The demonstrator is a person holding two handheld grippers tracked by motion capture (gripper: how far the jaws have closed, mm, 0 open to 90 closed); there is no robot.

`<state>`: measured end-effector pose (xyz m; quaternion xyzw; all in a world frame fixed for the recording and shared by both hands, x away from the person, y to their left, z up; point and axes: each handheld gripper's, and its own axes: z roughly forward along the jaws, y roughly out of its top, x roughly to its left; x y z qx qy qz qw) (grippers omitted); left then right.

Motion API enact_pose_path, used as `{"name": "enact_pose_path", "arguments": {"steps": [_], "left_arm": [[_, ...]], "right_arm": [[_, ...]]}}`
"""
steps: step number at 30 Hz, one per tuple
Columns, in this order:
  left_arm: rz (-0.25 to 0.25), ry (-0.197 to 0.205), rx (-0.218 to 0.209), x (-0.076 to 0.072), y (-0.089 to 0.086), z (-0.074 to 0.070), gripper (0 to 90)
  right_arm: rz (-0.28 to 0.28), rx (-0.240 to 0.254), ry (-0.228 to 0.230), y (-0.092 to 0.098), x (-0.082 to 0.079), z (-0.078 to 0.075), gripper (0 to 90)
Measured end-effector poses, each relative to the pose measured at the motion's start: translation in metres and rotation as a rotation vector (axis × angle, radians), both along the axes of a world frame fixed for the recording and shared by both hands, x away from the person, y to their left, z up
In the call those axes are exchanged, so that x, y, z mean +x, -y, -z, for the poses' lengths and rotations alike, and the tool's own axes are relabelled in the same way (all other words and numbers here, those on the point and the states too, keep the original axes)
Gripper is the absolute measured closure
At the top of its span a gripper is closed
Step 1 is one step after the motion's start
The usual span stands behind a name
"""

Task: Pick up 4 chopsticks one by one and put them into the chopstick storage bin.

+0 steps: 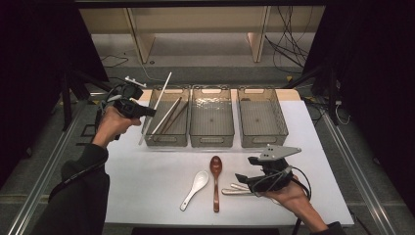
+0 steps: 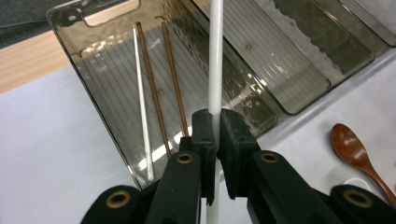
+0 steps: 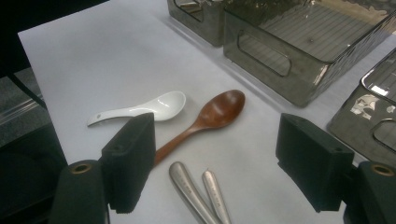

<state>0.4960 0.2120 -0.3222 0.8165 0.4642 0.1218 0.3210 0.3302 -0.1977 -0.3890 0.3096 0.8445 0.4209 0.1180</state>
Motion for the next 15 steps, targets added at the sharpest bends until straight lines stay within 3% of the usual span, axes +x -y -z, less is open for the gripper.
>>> {"name": "enact_pose_path", "arguments": {"steps": [15], "left_arm": [[-0.058,0.054,-0.008,0.029,0.000,-0.002,84.0]], "right_arm": [[-0.002,0.001,-0.001,0.000,0.000,0.000,29.5]]}}
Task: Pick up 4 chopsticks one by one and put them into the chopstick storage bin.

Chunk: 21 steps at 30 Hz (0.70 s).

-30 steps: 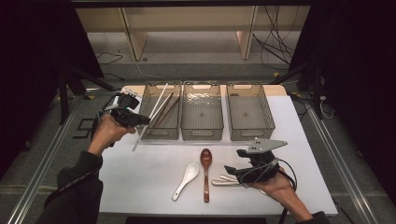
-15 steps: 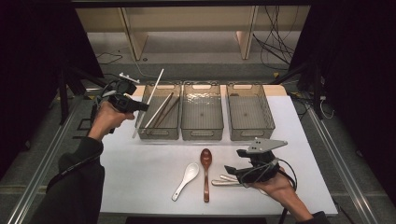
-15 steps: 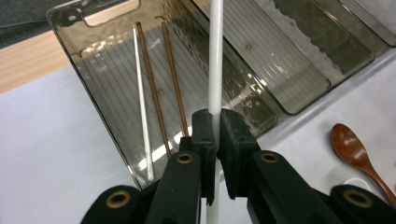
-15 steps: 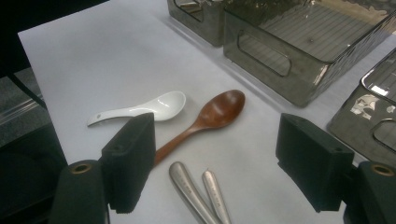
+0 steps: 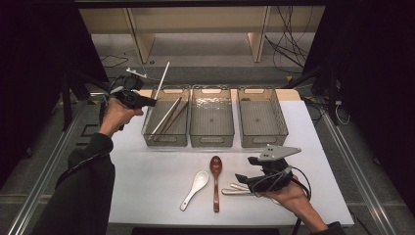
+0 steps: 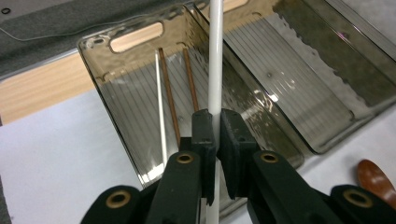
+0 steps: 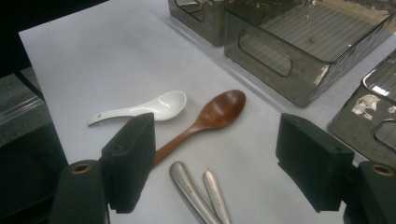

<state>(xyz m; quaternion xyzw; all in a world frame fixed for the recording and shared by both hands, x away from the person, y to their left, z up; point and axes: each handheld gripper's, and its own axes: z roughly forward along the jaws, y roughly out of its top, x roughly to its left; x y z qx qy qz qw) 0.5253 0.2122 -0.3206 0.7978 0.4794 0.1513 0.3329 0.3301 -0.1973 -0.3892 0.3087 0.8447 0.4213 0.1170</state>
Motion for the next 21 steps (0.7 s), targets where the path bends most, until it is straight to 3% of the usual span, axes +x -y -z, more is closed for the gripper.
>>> {"name": "enact_pose_path", "arguments": {"steps": [5,10,21], "left_arm": [[-0.015,0.018,0.018,0.010,0.001,0.002,84.0],[-0.027,0.036,0.009,0.016,0.002,0.007,83.9],[-0.026,0.041,0.015,0.021,0.004,0.030,83.9]], "right_arm": [[-0.002,0.000,0.001,0.000,0.000,0.000,29.5],[-0.003,0.001,-0.001,0.000,0.000,0.000,29.5],[-0.009,-0.001,0.000,-0.001,0.000,0.000,29.5]]}}
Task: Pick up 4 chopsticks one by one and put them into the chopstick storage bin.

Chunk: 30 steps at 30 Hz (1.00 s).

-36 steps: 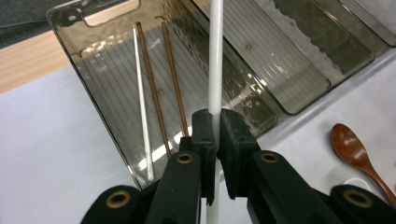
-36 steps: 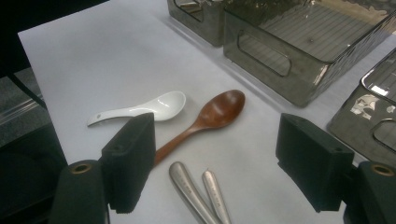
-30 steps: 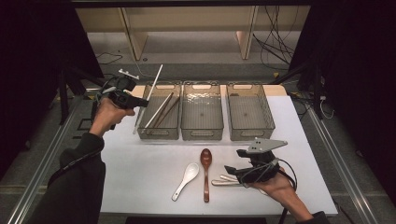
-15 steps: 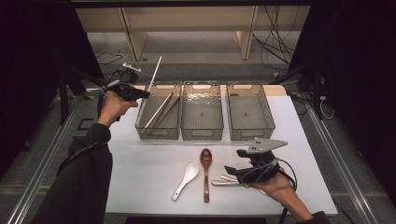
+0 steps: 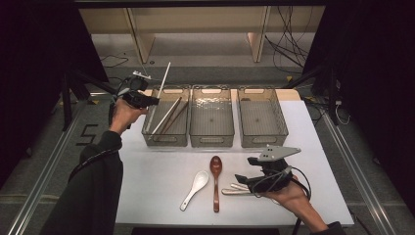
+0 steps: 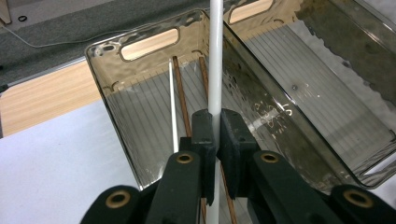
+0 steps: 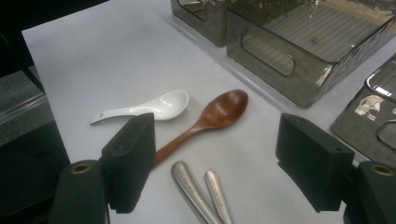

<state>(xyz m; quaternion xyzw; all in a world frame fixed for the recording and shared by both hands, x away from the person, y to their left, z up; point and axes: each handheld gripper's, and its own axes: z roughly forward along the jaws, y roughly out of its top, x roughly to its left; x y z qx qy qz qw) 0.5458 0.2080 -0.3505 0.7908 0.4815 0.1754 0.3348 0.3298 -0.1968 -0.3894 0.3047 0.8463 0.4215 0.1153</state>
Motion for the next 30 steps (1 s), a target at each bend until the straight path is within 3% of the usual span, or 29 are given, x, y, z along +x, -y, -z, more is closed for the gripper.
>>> {"name": "enact_pose_path", "arguments": {"steps": [14,20,30], "left_arm": [[-0.001,0.006,-0.002,0.000,-0.003,0.019,83.4],[-0.011,-0.014,0.011,0.002,-0.003,0.028,83.2],[0.014,-0.043,0.033,0.001,0.000,0.036,82.5]], "right_arm": [[0.000,0.000,-0.002,0.000,0.000,0.000,29.5],[0.000,-0.001,-0.001,0.000,0.000,0.000,29.5],[0.000,0.000,0.000,0.000,0.000,0.000,29.5]]}}
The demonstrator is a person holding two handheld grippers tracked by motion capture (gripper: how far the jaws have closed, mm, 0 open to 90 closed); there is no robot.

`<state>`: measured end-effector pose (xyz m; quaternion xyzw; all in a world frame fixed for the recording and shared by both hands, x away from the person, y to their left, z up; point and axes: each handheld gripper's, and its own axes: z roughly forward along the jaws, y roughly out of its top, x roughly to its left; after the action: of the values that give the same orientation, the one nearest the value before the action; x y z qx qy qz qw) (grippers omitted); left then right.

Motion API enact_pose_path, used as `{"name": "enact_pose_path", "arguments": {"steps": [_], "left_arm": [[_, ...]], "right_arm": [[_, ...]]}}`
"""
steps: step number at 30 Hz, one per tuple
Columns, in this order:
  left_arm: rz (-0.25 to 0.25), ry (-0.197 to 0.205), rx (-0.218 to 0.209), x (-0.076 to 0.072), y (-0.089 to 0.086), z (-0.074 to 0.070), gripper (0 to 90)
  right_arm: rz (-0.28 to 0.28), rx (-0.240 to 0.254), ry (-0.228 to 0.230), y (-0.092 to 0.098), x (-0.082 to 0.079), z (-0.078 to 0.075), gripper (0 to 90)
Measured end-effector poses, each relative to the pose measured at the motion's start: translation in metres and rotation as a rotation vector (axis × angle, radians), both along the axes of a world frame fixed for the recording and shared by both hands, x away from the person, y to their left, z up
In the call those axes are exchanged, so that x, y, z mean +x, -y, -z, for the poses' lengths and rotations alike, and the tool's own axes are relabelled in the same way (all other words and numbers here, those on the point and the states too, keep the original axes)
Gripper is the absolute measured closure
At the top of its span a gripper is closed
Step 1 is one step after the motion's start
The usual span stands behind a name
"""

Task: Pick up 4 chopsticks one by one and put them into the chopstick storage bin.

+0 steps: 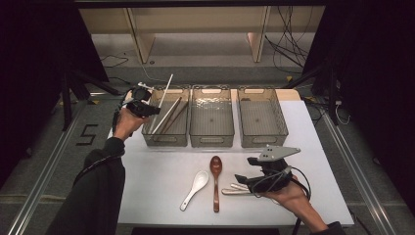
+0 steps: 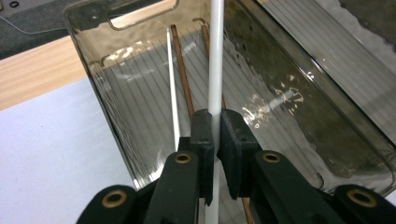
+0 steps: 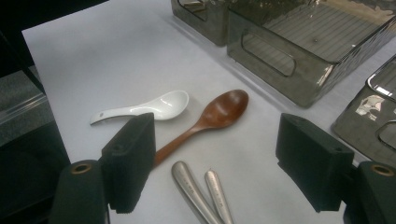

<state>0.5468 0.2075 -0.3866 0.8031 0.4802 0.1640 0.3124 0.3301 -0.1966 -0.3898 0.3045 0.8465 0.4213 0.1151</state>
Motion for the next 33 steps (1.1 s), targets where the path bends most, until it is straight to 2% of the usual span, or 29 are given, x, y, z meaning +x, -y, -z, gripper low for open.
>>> {"name": "enact_pose_path", "arguments": {"steps": [5,12,14,17,20,22,26,31,33], "left_arm": [[0.009,-0.021,0.022,0.001,0.003,0.006,82.1],[0.004,-0.029,0.024,0.000,0.004,0.009,79.5],[-0.011,-0.031,0.014,0.000,0.004,0.007,73.6],[0.003,-0.045,0.004,-0.003,0.005,0.005,67.1],[-0.007,-0.071,-0.003,-0.008,0.006,0.001,54.4],[-0.009,-0.079,-0.023,-0.012,0.007,-0.003,47.7],[0.018,-0.097,-0.062,-0.027,0.009,-0.013,40.1],[0.031,-0.109,-0.116,-0.051,0.009,-0.020,35.0],[0.048,-0.119,-0.122,-0.060,0.011,-0.019,33.0]], "right_arm": [[-0.001,-0.001,0.000,0.000,0.000,0.000,29.5],[-0.002,-0.001,0.001,0.000,0.000,0.000,29.5],[-0.001,-0.001,0.002,0.000,0.000,0.000,29.5],[0.001,-0.001,0.000,0.000,0.000,0.000,29.5],[-0.001,-0.001,0.001,0.000,0.000,0.000,29.5],[0.000,-0.001,0.001,0.000,0.000,0.000,29.5],[0.002,0.000,0.001,0.000,0.000,0.000,29.5],[0.003,-0.001,0.001,0.000,0.000,0.000,29.5],[0.003,-0.002,0.000,-0.001,0.000,0.000,29.5]]}}
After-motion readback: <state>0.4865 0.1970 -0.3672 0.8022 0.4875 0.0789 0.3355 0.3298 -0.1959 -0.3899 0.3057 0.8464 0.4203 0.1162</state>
